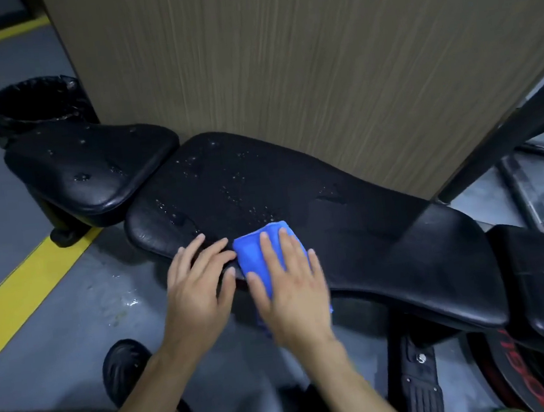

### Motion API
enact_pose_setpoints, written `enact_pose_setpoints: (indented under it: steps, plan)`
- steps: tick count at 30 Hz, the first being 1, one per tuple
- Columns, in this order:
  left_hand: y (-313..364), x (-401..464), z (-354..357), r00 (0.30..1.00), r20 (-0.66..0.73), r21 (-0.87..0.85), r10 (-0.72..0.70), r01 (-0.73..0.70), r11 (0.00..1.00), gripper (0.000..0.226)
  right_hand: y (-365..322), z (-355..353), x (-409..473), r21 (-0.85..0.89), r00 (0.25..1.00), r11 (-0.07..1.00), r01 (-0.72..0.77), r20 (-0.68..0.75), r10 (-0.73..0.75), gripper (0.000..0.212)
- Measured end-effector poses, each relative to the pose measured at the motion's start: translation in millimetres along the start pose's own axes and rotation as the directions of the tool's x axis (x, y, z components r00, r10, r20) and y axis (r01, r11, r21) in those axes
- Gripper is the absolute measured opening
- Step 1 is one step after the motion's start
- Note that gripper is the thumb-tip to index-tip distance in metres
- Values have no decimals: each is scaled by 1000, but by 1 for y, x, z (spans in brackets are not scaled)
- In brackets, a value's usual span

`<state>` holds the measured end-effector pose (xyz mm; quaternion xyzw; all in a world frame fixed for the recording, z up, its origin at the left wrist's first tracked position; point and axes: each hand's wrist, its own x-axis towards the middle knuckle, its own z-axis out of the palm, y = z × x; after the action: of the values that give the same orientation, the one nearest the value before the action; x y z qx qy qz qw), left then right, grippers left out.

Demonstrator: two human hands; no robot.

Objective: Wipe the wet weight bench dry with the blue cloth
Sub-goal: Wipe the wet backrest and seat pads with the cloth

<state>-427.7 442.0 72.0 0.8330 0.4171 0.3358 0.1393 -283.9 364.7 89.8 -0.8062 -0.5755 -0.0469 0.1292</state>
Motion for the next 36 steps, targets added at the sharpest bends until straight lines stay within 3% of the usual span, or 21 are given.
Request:
enact_pose_setpoints:
  steps: [3,5,7,9,11,13,15,17,19,21,23,25,26,28,30,31,33,36]
  plan:
    - [2,4,2,1000,-24,11,15,-15,1000,27,88,-17,0,-82,990,986,-144,-1,144,64]
    - [4,6,5,999,-23,19,32,-32,999,28,146,-34,2,-62,922,920,-386,5,387,70]
    - [3,9,7,999,-14,22,37,-36,999,31,149,-37,8,-43,855,855,-518,-8,518,72]
    - [0,14,7,999,5,15,40,-40,999,35,108,-26,6,-50,913,912,-407,-49,405,70]
    - [-3,21,6,997,35,30,63,-64,997,40,74,-18,-5,-36,992,992,-122,10,122,65]
    - [-6,26,5,995,67,32,74,-77,997,45,90,-25,0,-22,994,999,29,110,-26,64]
    - [-9,27,5,994,89,18,64,-66,998,50,143,-31,20,-49,989,993,-106,95,110,68]
    - [-11,28,5,993,112,18,42,-44,999,55,187,-38,48,-35,905,910,-413,92,415,69]
    - [-11,30,4,991,133,29,29,-33,999,60,181,-37,68,-49,825,830,-556,87,558,67]
    - [-10,34,2,987,157,48,30,-38,998,63,133,-24,68,-73,906,906,-418,43,421,71]
    - [-10,38,1,979,203,69,24,-39,997,67,88,-18,49,-14,989,994,-110,102,111,73]
    - [-12,42,-1,969,247,87,9,-31,996,73,90,-22,40,42,979,995,90,180,-96,69]
    - [-14,43,-1,965,263,91,2,-27,995,75,109,-25,46,43,981,996,79,173,-86,70]
    - [-16,46,-2,956,293,96,-11,-17,995,81,161,-28,68,-24,984,993,-113,136,116,73]
    - [-17,48,-2,950,310,98,-31,0,995,86,191,-31,90,-33,903,913,-407,136,407,70]
    - [-17,49,-3,948,316,103,-39,6,995,88,185,-29,96,-42,868,878,-477,139,478,68]
    - [-17,51,-4,942,331,112,-54,18,994,91,138,-20,97,-66,901,904,-424,75,428,73]
    - [-15,55,-5,929,358,140,-89,41,989,98,52,-5,67,13,994,999,-34,101,32,74]
